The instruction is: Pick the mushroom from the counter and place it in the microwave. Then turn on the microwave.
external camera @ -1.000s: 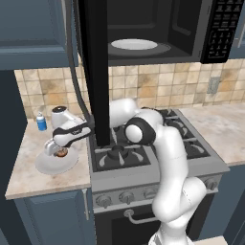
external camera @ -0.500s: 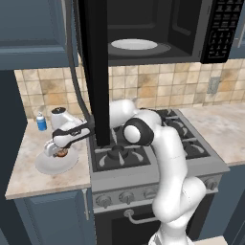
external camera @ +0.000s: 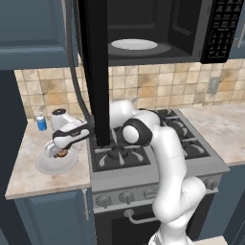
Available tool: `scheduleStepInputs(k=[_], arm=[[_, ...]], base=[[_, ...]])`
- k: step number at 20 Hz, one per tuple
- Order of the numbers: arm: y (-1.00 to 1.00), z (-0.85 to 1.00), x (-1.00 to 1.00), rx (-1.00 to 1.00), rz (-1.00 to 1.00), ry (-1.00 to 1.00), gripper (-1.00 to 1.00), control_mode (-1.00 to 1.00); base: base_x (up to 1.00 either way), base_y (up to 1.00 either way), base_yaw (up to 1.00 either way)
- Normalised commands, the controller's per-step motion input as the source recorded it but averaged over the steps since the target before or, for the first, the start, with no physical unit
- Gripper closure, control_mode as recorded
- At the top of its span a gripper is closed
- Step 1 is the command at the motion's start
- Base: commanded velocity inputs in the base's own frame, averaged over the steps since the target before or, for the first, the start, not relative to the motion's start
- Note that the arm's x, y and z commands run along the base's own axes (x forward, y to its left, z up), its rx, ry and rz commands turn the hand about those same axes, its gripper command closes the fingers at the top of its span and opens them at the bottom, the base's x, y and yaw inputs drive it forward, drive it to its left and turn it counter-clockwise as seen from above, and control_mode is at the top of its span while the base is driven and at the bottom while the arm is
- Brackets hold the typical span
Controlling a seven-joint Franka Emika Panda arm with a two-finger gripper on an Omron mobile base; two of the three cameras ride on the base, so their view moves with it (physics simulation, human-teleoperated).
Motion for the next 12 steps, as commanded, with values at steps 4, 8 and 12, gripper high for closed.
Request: scheduleStepInputs(k=[4,8,12], arm=[[0.02,-0.1,0.04,0.0,0.0,0.0,-1.0,-1.0],[0.03,-0.1,0.04,0.0,0.0,0.0,-1.0,-1.0],[0.03,-0.09,0.03,0.0,0.0,0.0,-1.0,-1.0]], base=[[0.0,0.0,0.0],[0.0,0.0,0.0],[0.0,0.0,0.0]])
